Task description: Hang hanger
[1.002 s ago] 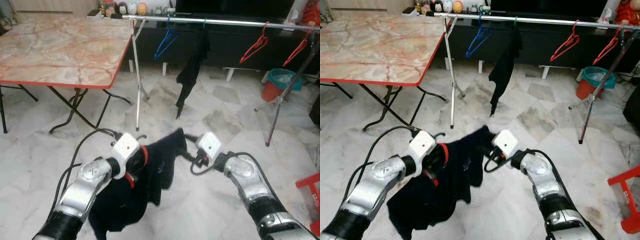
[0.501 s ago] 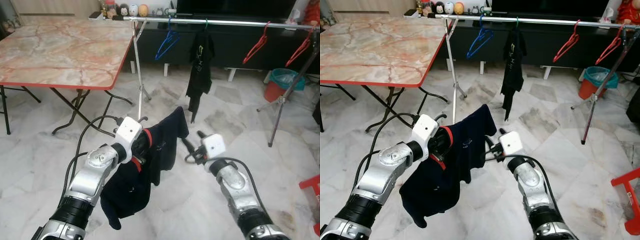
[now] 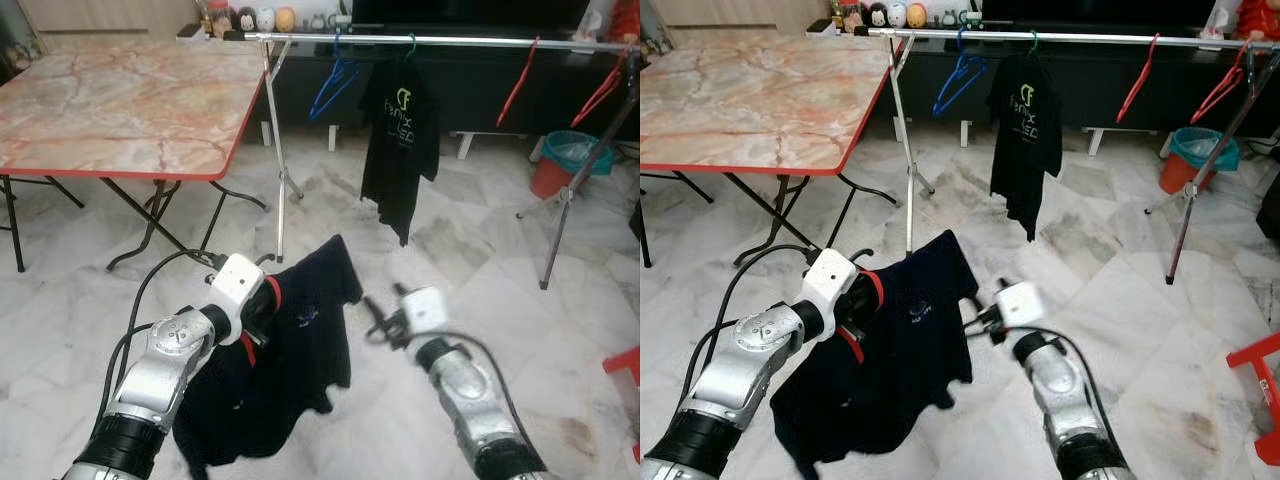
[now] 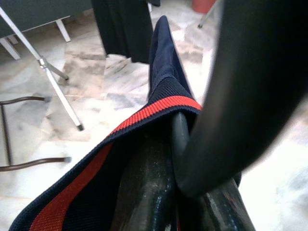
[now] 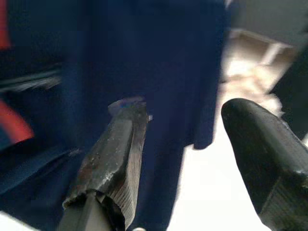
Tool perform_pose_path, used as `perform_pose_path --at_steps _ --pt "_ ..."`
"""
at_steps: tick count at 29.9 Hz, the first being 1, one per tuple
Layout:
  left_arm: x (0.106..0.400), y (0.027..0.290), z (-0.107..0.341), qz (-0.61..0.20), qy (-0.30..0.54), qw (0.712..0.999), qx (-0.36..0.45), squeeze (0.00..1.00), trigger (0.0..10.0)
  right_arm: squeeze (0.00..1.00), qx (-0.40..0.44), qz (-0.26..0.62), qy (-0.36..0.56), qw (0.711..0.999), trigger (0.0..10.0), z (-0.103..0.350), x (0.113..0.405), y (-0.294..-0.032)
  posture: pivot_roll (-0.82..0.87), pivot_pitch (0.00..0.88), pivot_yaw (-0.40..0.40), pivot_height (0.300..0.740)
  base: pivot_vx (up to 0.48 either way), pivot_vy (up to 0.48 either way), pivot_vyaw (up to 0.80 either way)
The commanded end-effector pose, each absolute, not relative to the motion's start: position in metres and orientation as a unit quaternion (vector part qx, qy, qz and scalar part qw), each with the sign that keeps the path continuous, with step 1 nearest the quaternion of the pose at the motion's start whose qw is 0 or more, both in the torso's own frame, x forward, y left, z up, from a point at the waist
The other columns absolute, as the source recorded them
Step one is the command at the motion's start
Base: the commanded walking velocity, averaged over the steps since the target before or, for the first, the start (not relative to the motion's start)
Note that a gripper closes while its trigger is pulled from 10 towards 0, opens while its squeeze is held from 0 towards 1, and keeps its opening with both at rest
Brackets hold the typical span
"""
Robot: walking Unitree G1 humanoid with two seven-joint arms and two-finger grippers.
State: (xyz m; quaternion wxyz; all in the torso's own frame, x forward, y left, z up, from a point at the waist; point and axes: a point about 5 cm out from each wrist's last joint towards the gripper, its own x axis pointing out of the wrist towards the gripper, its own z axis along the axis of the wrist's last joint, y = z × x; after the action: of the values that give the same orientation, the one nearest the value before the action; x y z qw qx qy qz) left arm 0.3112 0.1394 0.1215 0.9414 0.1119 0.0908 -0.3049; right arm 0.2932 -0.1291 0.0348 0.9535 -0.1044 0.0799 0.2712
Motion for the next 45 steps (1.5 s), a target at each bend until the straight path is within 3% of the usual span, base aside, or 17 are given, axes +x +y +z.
perform_pose_path --at_steps 1,5,11,20,28,34,45 --pt "0.316 0.133 0.144 -0.303 0.054 0.947 0.093 0.00 10.0 0.00 -0.115 0.299 0.082 0.944 10.0 0.034 0.291 -0.128 0.03 0.048 0.017 0.740 0.000 0.000 0.00" --pt "0.322 0.127 0.156 -0.294 0.050 0.953 0.061 0.00 10.0 0.00 -0.118 0.345 0.090 0.927 10.0 0.031 0.286 -0.126 0.03 0.046 0.020 0.740 0.000 0.000 0.00" --pt "0.324 0.119 0.168 -0.309 0.042 0.950 0.036 0.00 10.0 0.00 -0.143 0.338 0.085 0.926 10.0 0.033 0.288 -0.129 0.03 0.044 0.022 0.740 0.000 0.000 0.00" --pt "0.303 0.077 0.201 -0.436 0.030 0.899 0.023 0.00 10.0 0.00 -0.133 0.304 0.032 0.943 10.0 0.050 0.300 -0.129 0.04 0.036 0.035 0.740 0.000 0.000 0.00" --pt "0.294 0.065 0.208 -0.475 0.032 0.879 0.014 0.00 10.0 0.00 -0.130 0.309 0.025 0.942 10.0 0.051 0.300 -0.127 0.05 0.037 0.039 0.740 0.000 0.000 0.00" --pt "0.280 0.052 0.207 -0.512 0.044 0.858 0.010 0.00 10.0 0.00 -0.166 0.247 0.010 0.955 10.0 0.054 0.307 -0.133 0.05 0.039 0.041 0.740 0.000 0.000 0.00" --pt "0.276 0.053 0.203 -0.514 0.056 0.856 0.021 0.00 10.0 0.00 -0.162 0.163 -0.010 0.973 10.0 0.064 0.317 -0.148 0.05 0.029 0.035 0.740 0.000 0.000 0.00"
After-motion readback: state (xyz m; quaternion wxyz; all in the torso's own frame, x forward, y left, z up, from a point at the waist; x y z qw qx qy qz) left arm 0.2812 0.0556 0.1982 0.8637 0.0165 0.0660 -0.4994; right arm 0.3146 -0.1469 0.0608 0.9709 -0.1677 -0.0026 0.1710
